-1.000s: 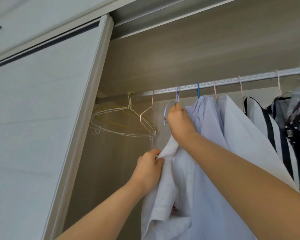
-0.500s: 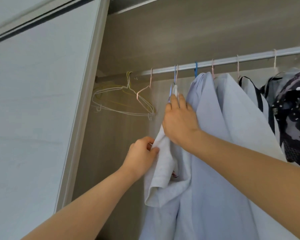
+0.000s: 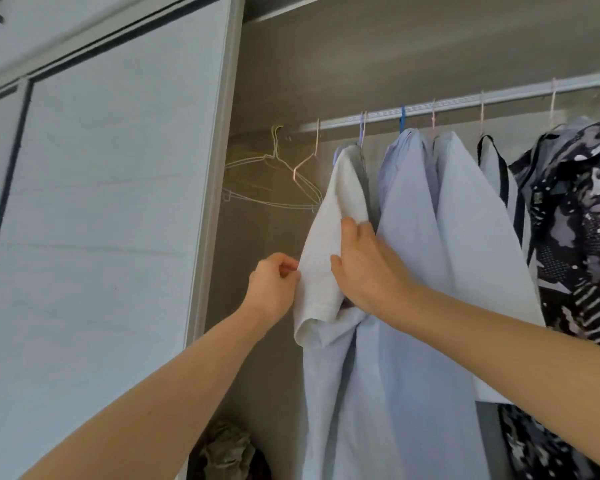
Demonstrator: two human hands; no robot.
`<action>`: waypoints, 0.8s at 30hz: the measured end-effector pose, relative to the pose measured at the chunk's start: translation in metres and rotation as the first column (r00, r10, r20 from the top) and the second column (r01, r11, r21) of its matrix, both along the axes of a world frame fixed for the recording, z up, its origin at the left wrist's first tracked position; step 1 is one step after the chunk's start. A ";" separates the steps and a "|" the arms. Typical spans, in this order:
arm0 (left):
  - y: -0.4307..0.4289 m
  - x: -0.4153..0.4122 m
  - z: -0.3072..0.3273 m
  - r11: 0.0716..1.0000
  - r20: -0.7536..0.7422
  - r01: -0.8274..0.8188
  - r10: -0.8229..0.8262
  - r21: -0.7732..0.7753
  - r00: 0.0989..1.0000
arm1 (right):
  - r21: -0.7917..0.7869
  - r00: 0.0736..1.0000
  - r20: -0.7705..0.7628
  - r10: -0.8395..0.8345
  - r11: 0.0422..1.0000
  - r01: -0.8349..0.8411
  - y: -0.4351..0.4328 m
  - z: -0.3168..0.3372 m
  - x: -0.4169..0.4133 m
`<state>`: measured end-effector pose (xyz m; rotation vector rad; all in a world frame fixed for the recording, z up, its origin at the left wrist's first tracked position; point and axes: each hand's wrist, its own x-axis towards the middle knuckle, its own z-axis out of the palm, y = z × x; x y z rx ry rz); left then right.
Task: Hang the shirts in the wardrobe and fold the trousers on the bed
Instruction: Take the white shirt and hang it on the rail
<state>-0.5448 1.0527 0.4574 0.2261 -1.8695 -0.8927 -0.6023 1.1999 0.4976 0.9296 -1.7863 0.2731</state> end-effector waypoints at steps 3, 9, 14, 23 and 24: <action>0.004 0.002 -0.004 0.997 -0.015 0.050 -0.049 0.063 0.999 | 0.030 0.945 0.324 0.033 0.999 -0.045 -0.001 -0.006 0.004; 0.022 0.017 -0.016 0.982 -0.058 0.188 -0.188 -0.002 0.980 | -0.041 0.954 0.196 0.226 0.974 -0.222 0.006 0.005 0.024; 0.036 0.038 -0.025 0.952 -0.046 0.270 -0.279 -0.142 0.959 | -0.074 0.918 0.110 0.381 0.924 -0.374 0.000 0.024 0.049; 0.032 0.053 -0.032 0.947 -0.082 0.294 -0.306 -0.127 0.949 | -0.139 0.844 0.062 0.534 0.842 -0.522 -0.024 0.034 0.082; 0.030 0.051 -0.032 0.956 -0.127 0.272 -0.286 -0.112 0.950 | -0.139 0.833 0.068 0.550 0.831 -0.538 -0.026 0.036 0.083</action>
